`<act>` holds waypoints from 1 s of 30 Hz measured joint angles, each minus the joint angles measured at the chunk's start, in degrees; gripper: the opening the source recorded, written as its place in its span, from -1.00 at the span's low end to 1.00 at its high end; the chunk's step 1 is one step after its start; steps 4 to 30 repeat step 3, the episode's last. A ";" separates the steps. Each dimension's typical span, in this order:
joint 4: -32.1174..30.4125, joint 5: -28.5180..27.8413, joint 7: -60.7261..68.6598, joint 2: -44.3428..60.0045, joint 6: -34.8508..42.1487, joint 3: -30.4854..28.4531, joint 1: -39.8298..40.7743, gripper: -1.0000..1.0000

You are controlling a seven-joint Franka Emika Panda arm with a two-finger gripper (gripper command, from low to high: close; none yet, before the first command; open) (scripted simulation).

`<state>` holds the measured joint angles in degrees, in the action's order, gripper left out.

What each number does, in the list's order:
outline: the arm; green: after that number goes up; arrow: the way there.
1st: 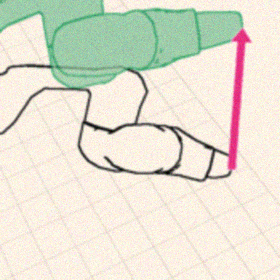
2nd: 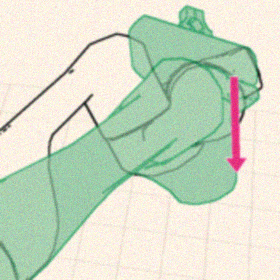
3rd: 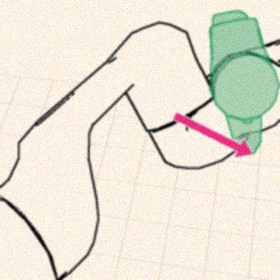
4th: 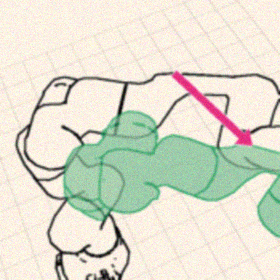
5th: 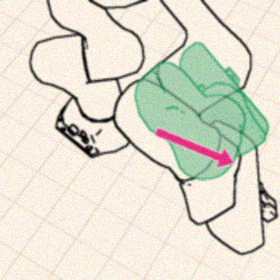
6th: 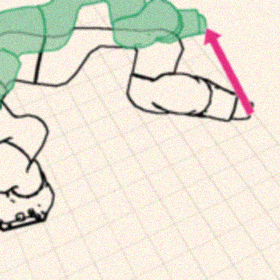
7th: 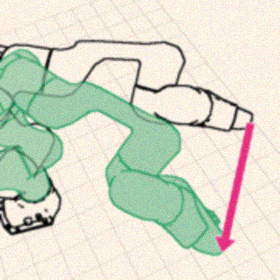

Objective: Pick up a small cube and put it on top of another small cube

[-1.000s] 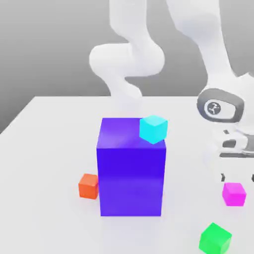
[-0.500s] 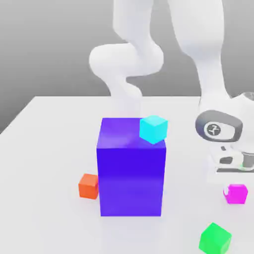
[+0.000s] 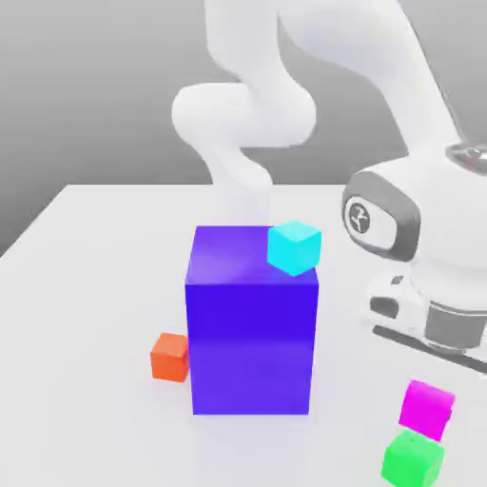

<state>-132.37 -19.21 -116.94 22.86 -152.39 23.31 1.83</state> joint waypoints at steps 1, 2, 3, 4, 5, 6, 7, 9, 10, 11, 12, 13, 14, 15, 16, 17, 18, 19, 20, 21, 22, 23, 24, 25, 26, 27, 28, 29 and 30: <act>0.00 0.00 0.00 0.00 0.00 0.00 0.00 1.00; 0.00 0.00 0.00 0.00 0.00 0.00 0.00 1.00; 0.00 0.00 0.00 0.00 0.00 0.00 0.00 1.00; 0.00 0.00 0.00 0.00 0.00 0.00 0.00 1.00; 0.00 0.00 0.00 0.00 0.00 0.00 0.00 1.00; 0.00 0.00 0.00 0.00 0.00 0.00 0.00 1.00; 0.00 0.00 0.00 0.00 0.00 0.00 0.00 1.00; 0.00 0.00 0.00 0.00 0.00 0.00 0.00 1.00; 0.00 0.00 0.00 0.00 0.00 0.00 0.00 1.00; 0.00 0.00 0.00 0.00 0.00 0.00 0.00 1.00; 0.00 0.00 0.00 0.00 0.00 0.00 0.00 1.00; 0.00 0.00 0.00 0.00 0.00 0.00 0.00 1.00; 0.00 0.00 0.00 0.00 0.00 0.00 0.00 1.00; 0.00 0.00 0.00 0.00 0.00 0.00 0.00 1.00; 0.00 0.00 0.00 0.00 0.00 0.00 0.00 1.00; 0.00 0.00 0.00 0.00 0.00 0.00 0.00 1.00; 0.00 0.00 0.00 0.00 0.00 0.00 0.00 1.00; 0.00 0.00 0.00 0.00 0.00 0.00 0.00 1.00; 0.00 0.00 0.00 0.00 0.00 0.00 0.00 1.00; 0.00 0.00 0.00 0.00 0.00 0.00 0.00 1.00; 0.00 0.00 0.00 0.00 0.00 0.00 0.00 1.00; 0.00 0.00 0.00 0.00 0.00 0.00 0.00 1.00; 0.00 0.00 0.00 0.00 0.00 0.00 0.00 1.00; 0.00 0.00 0.00 0.00 0.00 0.00 0.00 1.00; 0.00 0.00 0.00 0.00 0.00 0.00 0.00 1.00; 0.00 0.00 0.00 0.00 0.00 0.00 0.00 1.00; 0.00 0.00 0.00 0.00 0.00 0.00 0.00 1.00; 0.00 0.00 0.00 0.00 0.00 0.00 0.00 1.00; 0.00 0.00 0.00 0.00 0.00 0.00 0.00 1.00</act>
